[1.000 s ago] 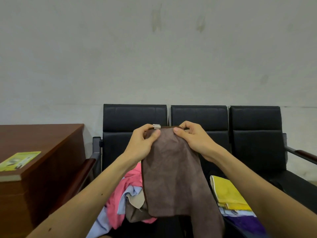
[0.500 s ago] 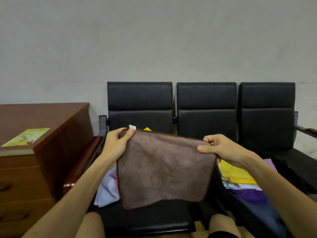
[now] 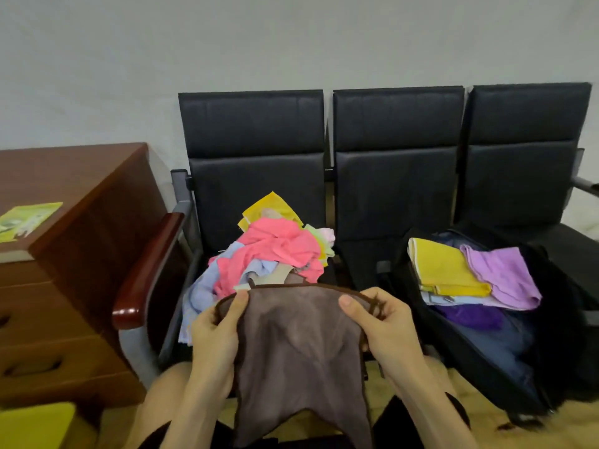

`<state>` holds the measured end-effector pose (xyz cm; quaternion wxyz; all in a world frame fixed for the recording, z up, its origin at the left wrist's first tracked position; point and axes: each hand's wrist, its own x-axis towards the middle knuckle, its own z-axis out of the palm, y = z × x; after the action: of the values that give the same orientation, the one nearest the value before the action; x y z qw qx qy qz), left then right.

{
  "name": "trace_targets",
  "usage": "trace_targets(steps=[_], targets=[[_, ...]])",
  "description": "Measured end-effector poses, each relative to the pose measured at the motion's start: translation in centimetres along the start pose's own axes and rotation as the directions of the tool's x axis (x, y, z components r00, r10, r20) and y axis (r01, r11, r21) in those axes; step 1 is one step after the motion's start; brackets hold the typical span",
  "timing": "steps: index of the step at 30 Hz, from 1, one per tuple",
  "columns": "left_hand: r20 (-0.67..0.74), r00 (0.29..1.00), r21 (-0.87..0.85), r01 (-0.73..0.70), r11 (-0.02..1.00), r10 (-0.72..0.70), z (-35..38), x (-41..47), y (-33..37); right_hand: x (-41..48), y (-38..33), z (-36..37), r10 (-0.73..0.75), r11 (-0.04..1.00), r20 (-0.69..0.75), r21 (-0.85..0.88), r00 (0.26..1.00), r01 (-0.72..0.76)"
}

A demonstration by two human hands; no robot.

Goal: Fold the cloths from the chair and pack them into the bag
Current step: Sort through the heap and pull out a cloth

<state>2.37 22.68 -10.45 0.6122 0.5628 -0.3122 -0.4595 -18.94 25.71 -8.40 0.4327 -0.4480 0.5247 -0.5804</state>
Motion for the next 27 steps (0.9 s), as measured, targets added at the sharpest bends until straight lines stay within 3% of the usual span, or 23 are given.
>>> trace_targets(steps=[4, 12, 27], targets=[[0.056, 0.998, 0.053, -0.041, 0.998, 0.038, 1.2, -2.2, -1.5, -1.0, 2.2, 0.8, 0.034, 0.999, -0.042, -0.016, 0.999, -0.035], [0.277, 0.961, 0.141, -0.071, 0.987, 0.029, 3.9, -3.6, -3.6, -1.0, 4.6, 3.2, 0.038, 0.989, 0.029, -0.144, 0.999, -0.033], [0.315, 0.949, 0.185, -0.034, 0.982, -0.026, 5.0, -2.6, -3.6, 0.3, 5.3, 4.5, 0.134, 0.983, 0.070, -0.135, 0.988, -0.124]])
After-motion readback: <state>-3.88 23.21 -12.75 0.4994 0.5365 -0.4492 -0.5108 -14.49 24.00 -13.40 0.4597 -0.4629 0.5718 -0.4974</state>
